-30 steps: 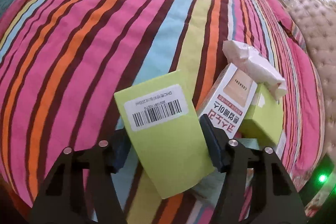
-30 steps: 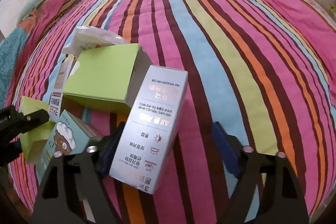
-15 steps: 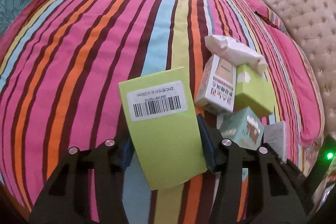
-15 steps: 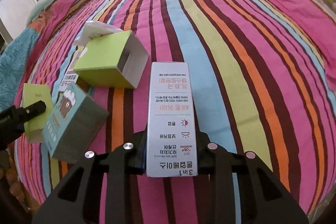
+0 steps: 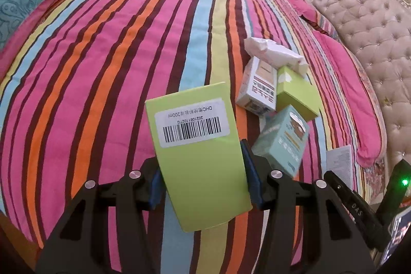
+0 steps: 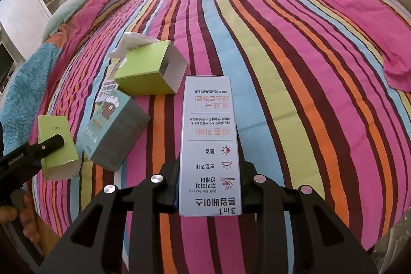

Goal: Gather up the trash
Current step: 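Carry the lime-green box with the left tool while the right tool carries the white box to the wastebasket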

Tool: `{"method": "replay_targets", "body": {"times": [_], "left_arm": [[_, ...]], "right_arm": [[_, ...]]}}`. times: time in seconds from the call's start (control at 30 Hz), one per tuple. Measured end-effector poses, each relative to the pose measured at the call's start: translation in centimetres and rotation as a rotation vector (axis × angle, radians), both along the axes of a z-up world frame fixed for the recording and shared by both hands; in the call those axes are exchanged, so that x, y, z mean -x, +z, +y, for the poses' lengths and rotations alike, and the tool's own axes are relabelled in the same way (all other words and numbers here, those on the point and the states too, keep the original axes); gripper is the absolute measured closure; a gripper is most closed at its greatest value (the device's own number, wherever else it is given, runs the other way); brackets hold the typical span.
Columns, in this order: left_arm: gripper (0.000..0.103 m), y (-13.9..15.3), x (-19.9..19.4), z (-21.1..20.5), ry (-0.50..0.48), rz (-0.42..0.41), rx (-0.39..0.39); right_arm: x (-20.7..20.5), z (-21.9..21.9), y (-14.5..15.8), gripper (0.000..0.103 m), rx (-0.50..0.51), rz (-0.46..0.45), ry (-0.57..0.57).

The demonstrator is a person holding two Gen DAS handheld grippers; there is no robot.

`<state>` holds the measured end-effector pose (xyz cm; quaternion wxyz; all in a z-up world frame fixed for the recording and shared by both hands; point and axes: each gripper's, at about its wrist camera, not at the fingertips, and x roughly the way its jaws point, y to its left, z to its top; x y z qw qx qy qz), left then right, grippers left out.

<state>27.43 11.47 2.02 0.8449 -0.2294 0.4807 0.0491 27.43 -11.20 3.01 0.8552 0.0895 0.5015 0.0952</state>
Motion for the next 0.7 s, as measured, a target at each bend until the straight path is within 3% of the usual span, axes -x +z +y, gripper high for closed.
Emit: {"method": "replay_targets", "body": {"times": [0.7], "left_arm": [[0.051, -0.7, 10.8, -2.8, -0.089, -0.016, -0.002]], "right_arm": [[8.7, 1.0, 0.9, 0.074, -0.062, -0.008, 0.094]]}}
